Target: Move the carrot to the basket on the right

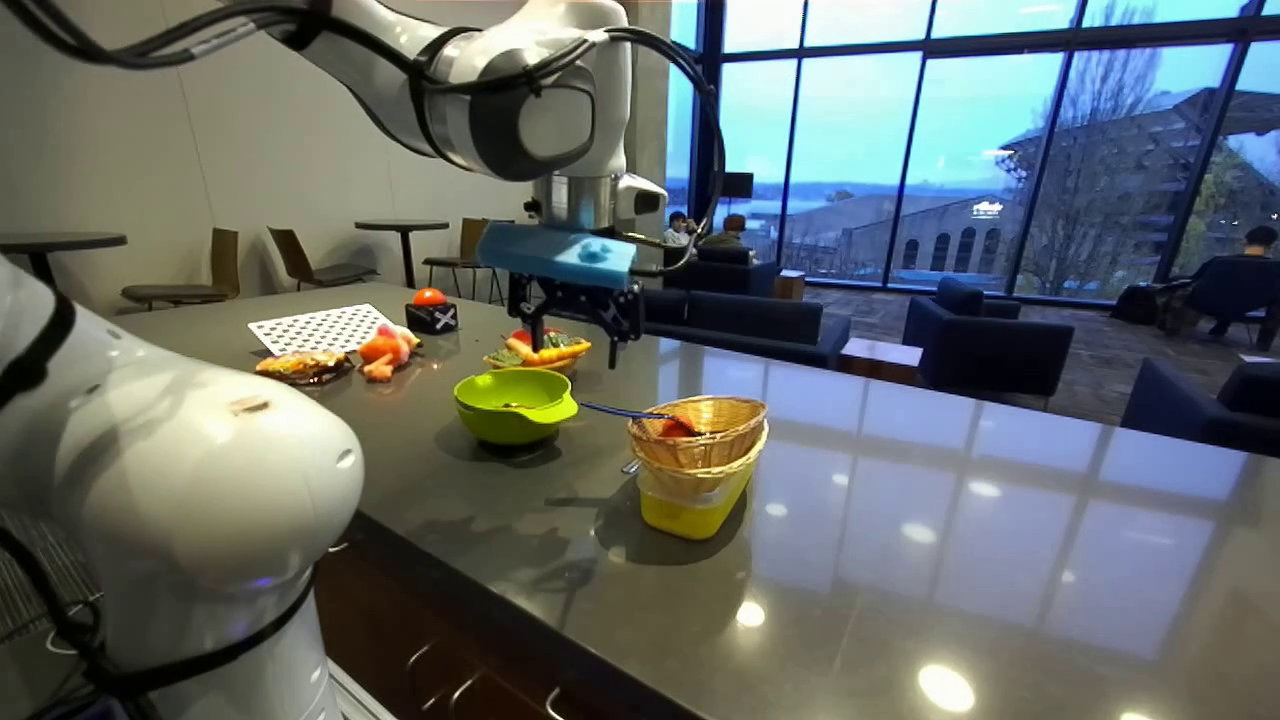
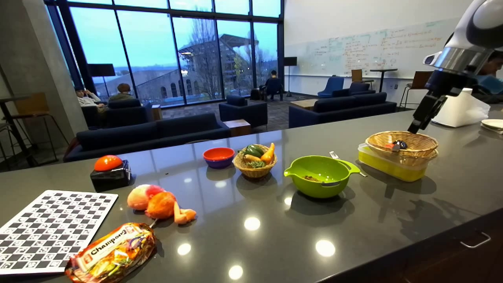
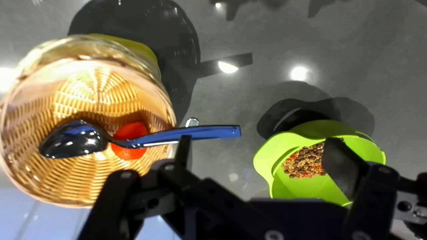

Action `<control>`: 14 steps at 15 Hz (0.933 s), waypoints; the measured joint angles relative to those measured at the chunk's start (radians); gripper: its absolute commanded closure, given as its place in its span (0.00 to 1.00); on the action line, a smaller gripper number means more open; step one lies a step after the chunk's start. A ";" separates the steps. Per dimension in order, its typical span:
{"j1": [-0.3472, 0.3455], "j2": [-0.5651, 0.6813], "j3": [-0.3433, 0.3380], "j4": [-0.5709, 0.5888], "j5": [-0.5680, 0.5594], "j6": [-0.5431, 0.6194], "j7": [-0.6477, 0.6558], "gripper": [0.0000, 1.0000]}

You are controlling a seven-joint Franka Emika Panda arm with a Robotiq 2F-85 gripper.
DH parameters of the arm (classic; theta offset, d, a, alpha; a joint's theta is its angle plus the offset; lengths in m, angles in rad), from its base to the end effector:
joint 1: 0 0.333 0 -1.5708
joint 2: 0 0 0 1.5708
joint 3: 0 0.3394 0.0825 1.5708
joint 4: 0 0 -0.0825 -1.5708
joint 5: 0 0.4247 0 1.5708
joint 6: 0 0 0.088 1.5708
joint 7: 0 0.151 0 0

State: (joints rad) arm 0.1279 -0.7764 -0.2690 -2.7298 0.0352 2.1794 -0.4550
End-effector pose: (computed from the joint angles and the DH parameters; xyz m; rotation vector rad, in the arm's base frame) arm 0.3654 -0.0374 0.4158 -2.9149 -0.5183 -0.3798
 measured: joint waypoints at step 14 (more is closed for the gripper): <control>0.107 0.398 0.234 0.261 -0.034 0.055 -0.091 0.00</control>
State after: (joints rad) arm 0.2345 -0.3783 -0.0351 -2.4684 0.0009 2.2344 -0.5455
